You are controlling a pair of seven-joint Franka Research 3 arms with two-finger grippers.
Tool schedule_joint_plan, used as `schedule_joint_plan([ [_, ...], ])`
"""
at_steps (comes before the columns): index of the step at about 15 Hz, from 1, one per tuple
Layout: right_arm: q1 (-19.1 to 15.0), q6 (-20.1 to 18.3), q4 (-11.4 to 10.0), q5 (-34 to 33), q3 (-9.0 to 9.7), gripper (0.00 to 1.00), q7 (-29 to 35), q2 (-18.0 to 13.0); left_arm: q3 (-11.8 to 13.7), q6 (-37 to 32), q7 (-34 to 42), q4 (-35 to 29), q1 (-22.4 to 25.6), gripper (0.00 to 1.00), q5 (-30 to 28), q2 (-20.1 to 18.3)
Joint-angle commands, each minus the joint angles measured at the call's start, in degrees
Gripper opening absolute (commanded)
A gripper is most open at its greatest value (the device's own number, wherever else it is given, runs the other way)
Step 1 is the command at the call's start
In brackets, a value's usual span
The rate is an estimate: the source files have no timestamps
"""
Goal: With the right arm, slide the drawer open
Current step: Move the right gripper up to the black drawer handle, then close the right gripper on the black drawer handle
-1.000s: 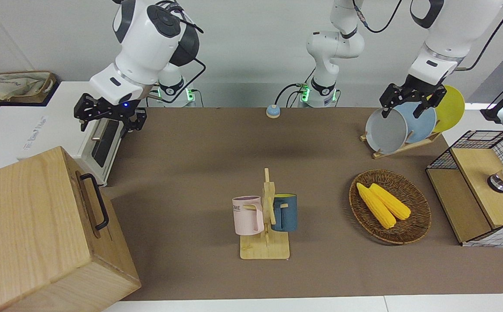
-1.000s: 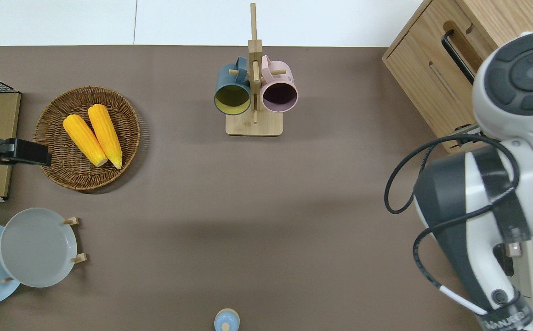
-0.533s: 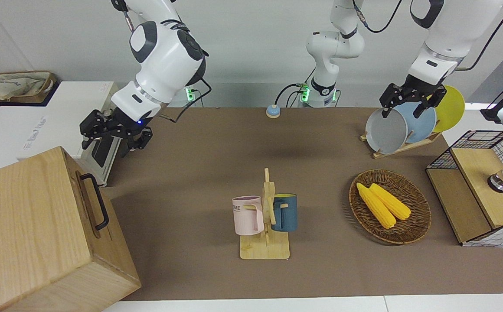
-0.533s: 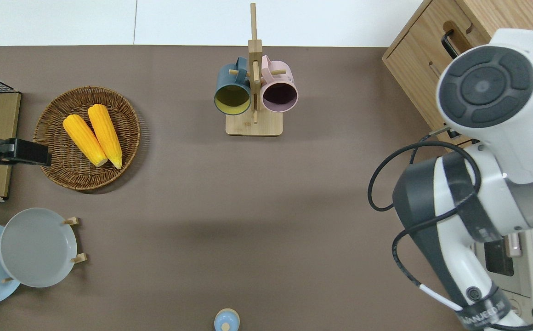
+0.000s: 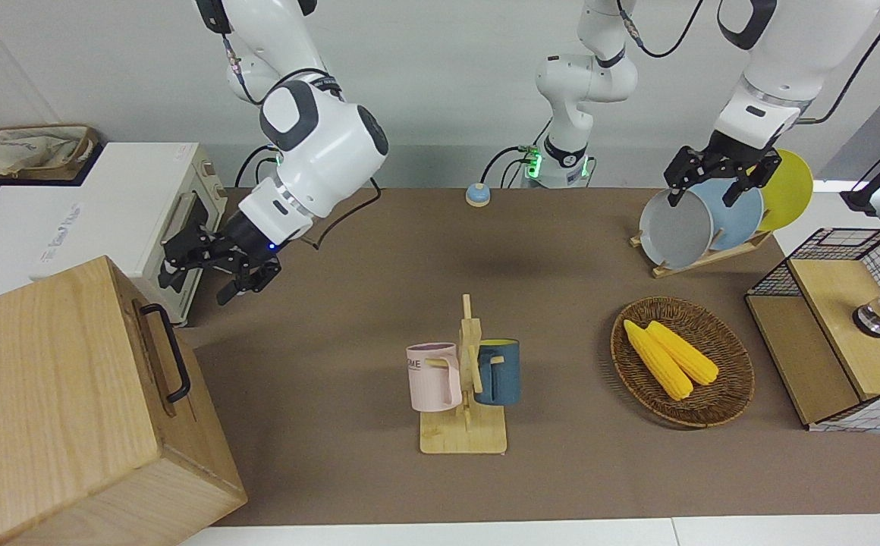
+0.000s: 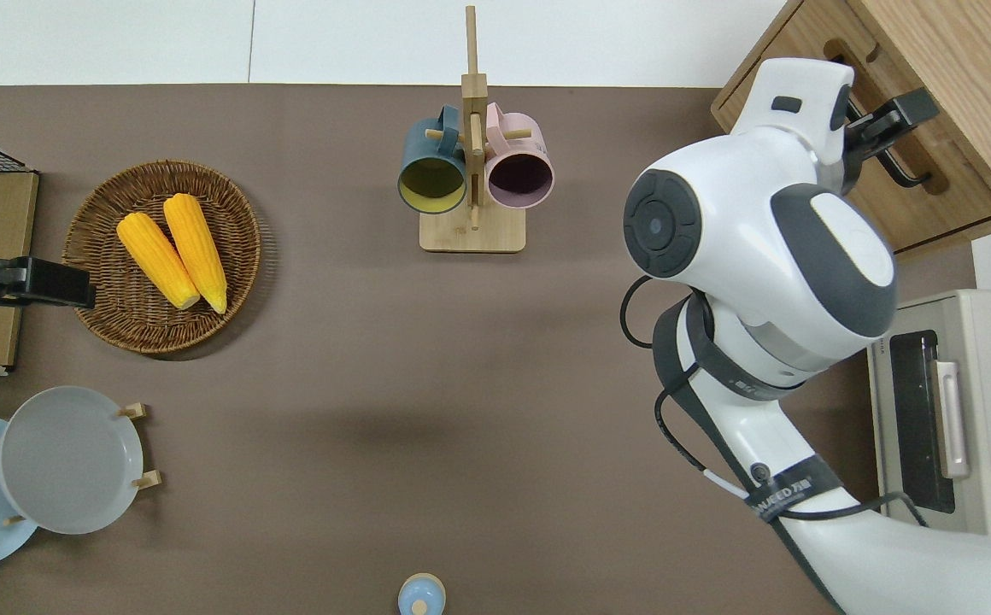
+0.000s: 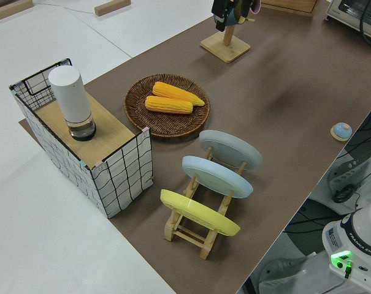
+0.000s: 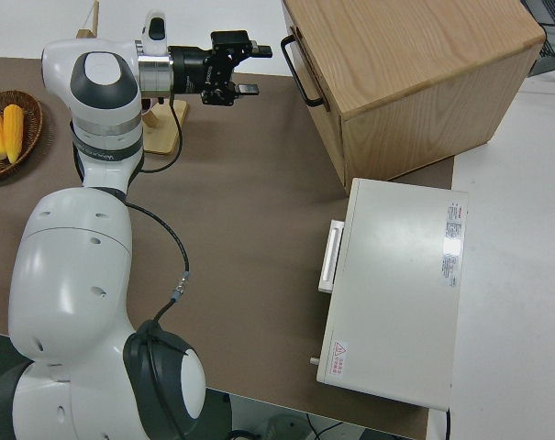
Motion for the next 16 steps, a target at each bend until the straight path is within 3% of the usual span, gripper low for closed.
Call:
schedule_joint_plan([
  [1,-0.28,0.67,-3.80,-9.15,0.12,0.990,6.89,1.45,0.96,0.02,0.44,1.17,-0.99,1.00,0.72,0.76],
  [6,-0.36,-0.03,-8.11,-19.54,0.03,0.990,12.35,2.69,0.96,0.02,0.44,1.17,-0.99,1.00,0.72,0.76],
  [9,-0.54,-0.03,-8.29,-25.60,0.03,0.987,12.80,4.09,0.96,0.02,0.44,1.17,-0.99,1.00,0.72,0.76],
  [16,-1.42,0.32,-9.08,-32.73,-0.14,0.979,15.86,5.77,0.96,0.02,0.44,1.17,-0.99,1.00,0.72,0.76],
])
